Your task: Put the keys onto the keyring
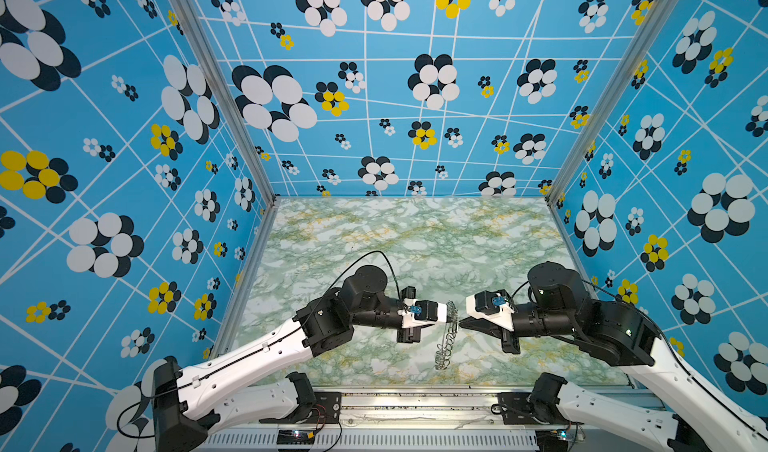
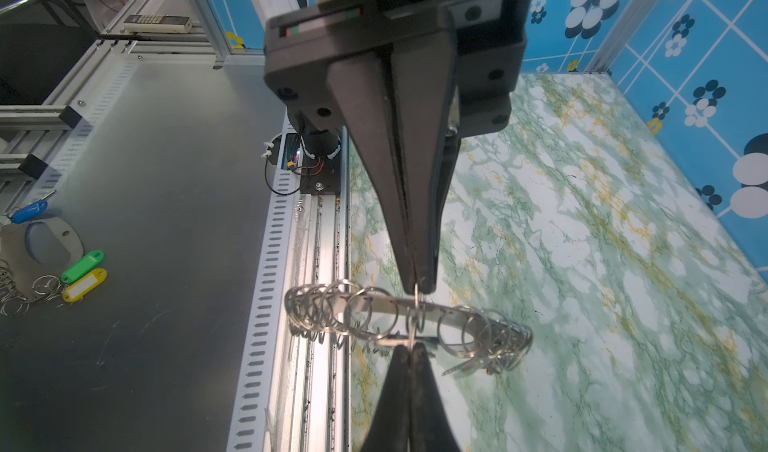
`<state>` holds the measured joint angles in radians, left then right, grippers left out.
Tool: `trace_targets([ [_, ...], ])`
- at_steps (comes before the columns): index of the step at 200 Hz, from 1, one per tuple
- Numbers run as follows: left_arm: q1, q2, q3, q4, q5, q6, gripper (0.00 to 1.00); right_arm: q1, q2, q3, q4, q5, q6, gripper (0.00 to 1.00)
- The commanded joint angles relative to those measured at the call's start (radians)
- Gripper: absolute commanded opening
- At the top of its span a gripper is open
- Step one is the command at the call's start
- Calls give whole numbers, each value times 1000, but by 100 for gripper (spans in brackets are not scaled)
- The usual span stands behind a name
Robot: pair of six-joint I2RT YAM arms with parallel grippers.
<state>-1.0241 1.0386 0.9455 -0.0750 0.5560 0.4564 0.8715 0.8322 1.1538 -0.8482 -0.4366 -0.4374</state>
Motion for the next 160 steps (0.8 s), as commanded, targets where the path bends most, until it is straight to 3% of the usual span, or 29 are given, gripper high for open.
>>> trace_targets([
  [1, -29, 10, 35, 24, 15, 2, 0, -3, -9, -10, 77, -38, 11, 0],
  [160, -47, 15, 41, -9, 24, -5, 0, -2, -17, -22, 110, -47, 22, 0],
])
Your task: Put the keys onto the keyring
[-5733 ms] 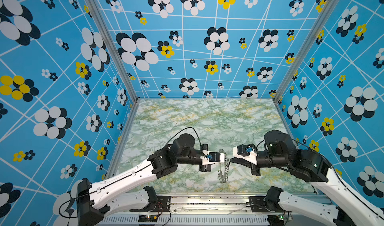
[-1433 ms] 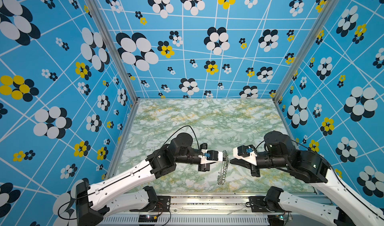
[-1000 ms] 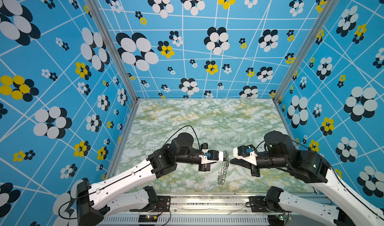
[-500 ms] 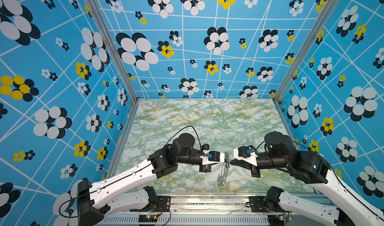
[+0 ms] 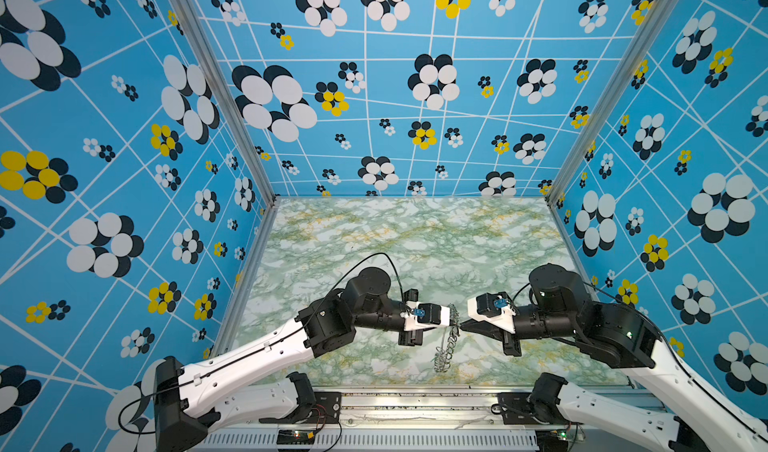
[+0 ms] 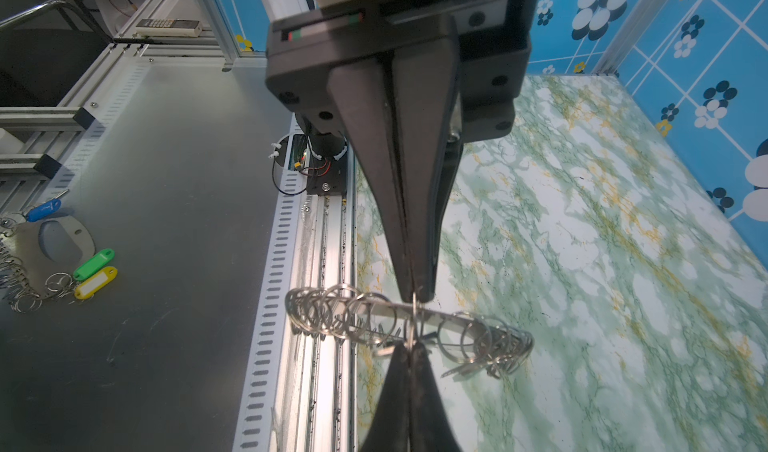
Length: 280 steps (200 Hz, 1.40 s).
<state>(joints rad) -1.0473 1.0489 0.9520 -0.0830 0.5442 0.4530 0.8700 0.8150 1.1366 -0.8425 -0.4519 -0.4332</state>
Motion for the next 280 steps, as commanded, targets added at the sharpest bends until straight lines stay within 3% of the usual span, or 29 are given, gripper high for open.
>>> trace_targets([
  [1, -23, 5, 34, -1, 36, -1, 0, 0, 0, -4, 105, -31, 17, 0],
  [280, -35, 49, 79, -89, 36, 13, 0, 1, 12, 15, 113, -56, 13, 0],
])
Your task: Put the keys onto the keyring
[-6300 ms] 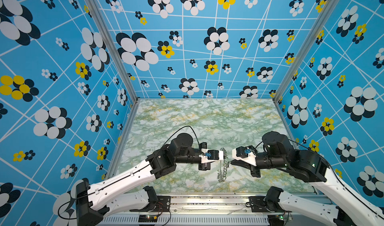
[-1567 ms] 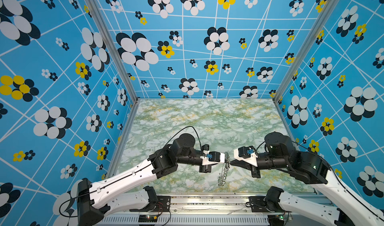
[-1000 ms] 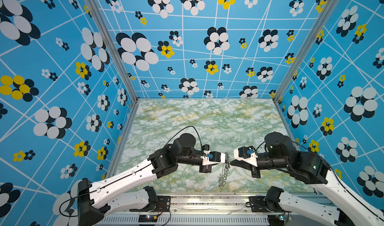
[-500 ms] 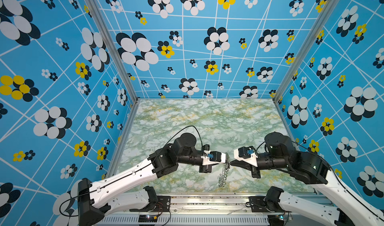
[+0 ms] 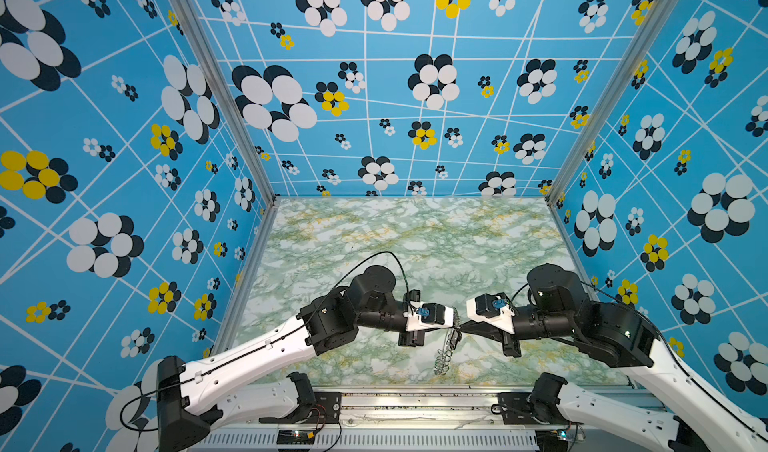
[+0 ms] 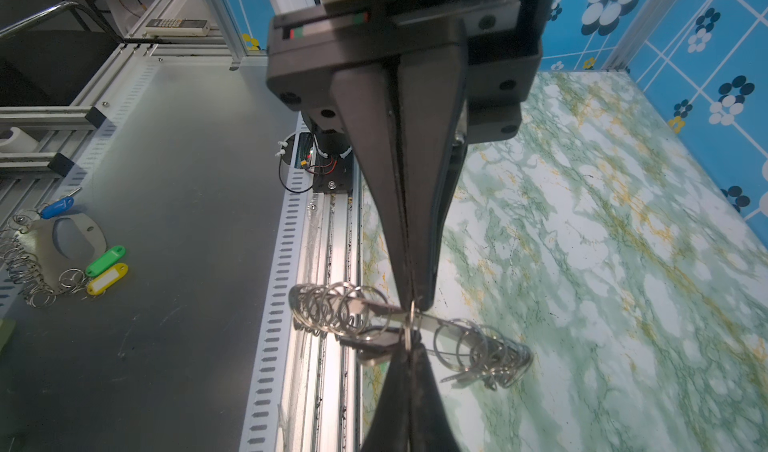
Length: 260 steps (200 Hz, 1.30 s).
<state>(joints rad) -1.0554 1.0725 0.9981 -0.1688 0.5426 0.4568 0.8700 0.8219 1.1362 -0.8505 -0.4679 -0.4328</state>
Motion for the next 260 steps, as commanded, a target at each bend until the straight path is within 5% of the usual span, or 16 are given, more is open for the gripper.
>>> trace_targets([
  [1, -27, 25, 34, -3, 37, 9, 0, 2, 6, 15, 122, -40, 13, 0],
  [260, -9, 48, 65, -32, 10, -21, 0, 51, 0, 20, 55, -63, -39, 0],
])
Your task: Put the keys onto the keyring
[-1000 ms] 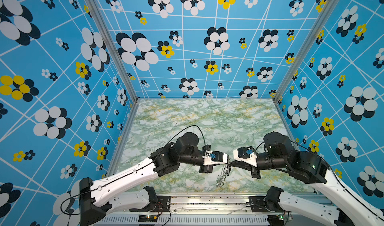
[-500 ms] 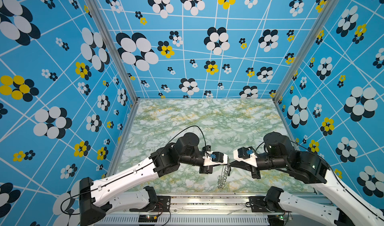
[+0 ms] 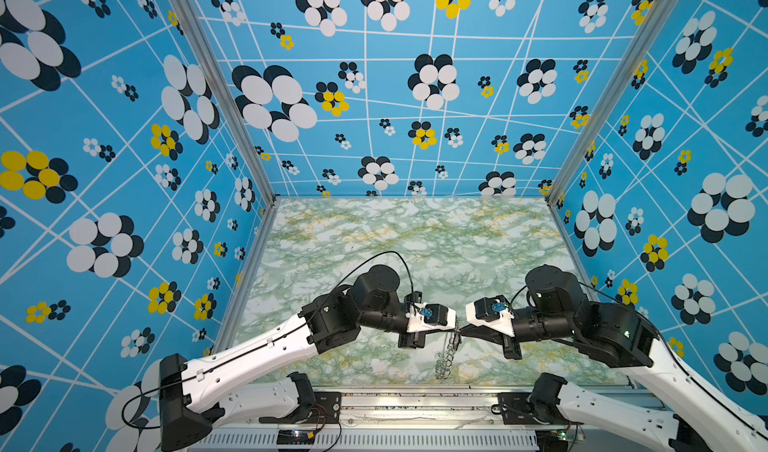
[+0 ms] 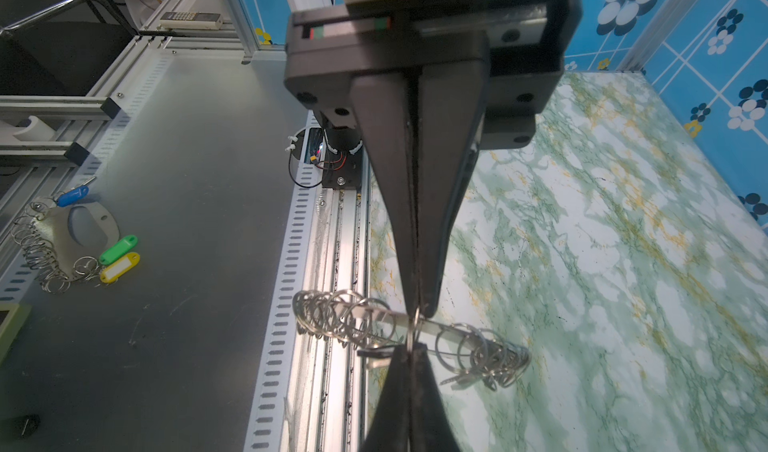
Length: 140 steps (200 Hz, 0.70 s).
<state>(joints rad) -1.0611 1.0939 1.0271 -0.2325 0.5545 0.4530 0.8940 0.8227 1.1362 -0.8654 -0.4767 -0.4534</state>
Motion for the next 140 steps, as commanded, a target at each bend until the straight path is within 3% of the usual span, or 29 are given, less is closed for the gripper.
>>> trace_targets([
  [1, -4, 26, 37, 32, -1, -17, 0, 27, -1, 20, 69, -54, -19, 0],
  [140, 40, -2, 27, 90, 36, -71, 0, 72, 7, 20, -22, 33, -45, 0],
])
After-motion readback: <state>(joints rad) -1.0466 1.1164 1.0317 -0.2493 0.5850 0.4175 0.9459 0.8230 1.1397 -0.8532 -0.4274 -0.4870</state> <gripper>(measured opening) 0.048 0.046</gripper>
